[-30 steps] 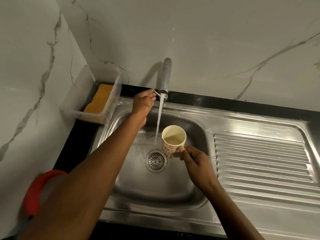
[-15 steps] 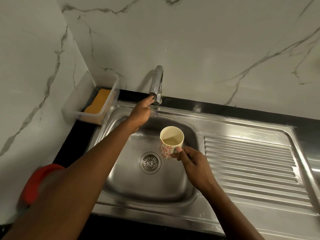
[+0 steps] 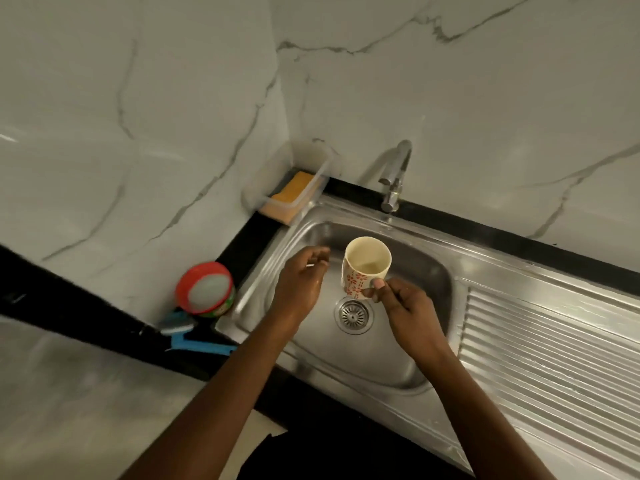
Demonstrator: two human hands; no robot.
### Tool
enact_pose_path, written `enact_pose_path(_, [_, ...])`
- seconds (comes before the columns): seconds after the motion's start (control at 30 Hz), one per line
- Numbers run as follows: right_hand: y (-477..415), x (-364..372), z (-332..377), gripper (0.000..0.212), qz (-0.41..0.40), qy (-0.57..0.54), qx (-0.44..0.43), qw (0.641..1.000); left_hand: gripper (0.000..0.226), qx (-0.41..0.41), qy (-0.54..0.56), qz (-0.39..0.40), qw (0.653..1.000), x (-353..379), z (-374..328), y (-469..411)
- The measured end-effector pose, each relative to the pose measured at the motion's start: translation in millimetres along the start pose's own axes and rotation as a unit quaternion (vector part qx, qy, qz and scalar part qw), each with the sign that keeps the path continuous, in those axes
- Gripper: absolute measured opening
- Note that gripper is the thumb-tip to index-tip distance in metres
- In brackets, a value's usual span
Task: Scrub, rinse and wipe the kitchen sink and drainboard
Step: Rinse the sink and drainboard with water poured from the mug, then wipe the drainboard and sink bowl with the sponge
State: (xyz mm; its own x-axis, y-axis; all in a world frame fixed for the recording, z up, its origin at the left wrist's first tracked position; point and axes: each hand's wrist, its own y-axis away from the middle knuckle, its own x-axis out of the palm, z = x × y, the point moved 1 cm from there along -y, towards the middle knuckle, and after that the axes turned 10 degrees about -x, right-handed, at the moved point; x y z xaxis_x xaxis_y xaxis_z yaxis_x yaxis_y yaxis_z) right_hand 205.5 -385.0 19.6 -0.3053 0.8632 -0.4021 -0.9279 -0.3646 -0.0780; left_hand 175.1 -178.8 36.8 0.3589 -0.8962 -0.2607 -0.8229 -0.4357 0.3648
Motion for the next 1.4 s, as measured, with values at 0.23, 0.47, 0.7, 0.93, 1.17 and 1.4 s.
enact_pose_path(0.23, [-21.3, 58.3, 14.9, 0.039, 0.046, -0.014, -0.014, 0.999, 0.033, -0.035, 0.064, -0.049, 0.996, -57.2, 25.2, 40.2])
enact_pose_path(0.47, [-56.8, 135.1, 39.2, 0.042, 0.080, -0.018, -0.032, 0.996, 0.020, -0.053, 0.077, -0.050, 0.994, -114.6, 50.4, 26.0])
enact_pose_path(0.7, [-96.6, 213.7, 39.5, 0.037, 0.069, -0.036, -0.011, 0.997, 0.020, -0.070, 0.088, -0.029, 0.993, -166.4, 59.9, -9.7])
enact_pose_path(0.93, [-128.2, 252.5, 29.8, 0.045, 0.048, -0.018, 0.017, 0.999, 0.027, -0.064, 0.074, 0.016, 0.995, -193.6, 66.8, -31.4])
enact_pose_path(1.17, [-136.2, 268.8, 29.8, 0.037, 0.054, -0.008, 0.033, 0.998, 0.028, -0.061, 0.059, 0.035, 0.996, -203.7, 69.5, -47.1])
enact_pose_path(1.4, [-141.7, 264.4, 32.8, 0.029, 0.059, 0.072, 0.009, 0.996, 0.027, -0.049, 0.047, 0.040, 0.997, -204.9, 65.2, -55.1])
